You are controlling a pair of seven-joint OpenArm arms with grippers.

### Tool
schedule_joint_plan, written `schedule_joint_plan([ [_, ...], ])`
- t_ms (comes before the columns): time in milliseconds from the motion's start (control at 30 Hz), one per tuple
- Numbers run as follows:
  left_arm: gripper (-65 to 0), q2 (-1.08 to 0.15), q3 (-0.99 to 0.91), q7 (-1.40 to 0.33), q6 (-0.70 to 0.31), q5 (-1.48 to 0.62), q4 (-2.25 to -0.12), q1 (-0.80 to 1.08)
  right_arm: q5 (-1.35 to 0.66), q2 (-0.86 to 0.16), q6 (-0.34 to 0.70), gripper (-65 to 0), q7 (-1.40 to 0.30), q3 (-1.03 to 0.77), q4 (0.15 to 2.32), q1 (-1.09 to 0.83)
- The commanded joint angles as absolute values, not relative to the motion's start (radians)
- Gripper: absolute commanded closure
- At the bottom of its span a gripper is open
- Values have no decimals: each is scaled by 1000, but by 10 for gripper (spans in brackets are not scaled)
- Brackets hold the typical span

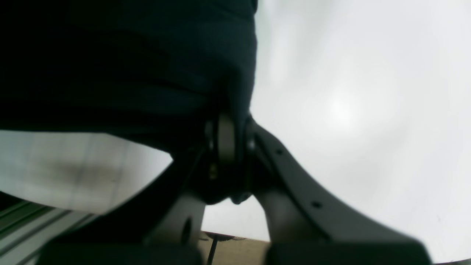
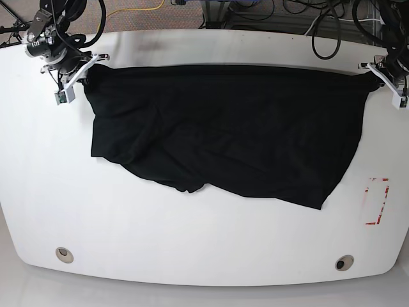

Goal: Fold the T-shirt properly
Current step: 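Drag the shirt flat with both grippers, spreading it across the table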

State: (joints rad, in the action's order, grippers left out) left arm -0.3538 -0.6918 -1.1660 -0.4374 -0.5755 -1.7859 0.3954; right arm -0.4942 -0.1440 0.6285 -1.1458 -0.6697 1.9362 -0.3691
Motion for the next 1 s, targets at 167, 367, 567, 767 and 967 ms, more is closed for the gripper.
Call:
schedule_joint_plan([
  [167,0,-374,-699,-1152,-437,-568,-1770,392,-501,-157,625,0,-1125,-676,1956,-378],
  [367,0,-374,-697,-1155,-437,-567,-1768,392,-501,-157,625,0,-1125,-674,1957,-378],
  [567,0,-378,-679,-1156,-437,-567,-1768,394,-503,-157,625,0,-1125,-674,1957,-378],
  [767,0,-378,-679,-1156,-437,-567,-1770,395,-503,-156,625,0,-1125,-673,1957,-381],
  [967,0,-375,-679,-1156,-437,-568,-1773,406,-503,-153,625,0,-1125,-671,1957,-387],
])
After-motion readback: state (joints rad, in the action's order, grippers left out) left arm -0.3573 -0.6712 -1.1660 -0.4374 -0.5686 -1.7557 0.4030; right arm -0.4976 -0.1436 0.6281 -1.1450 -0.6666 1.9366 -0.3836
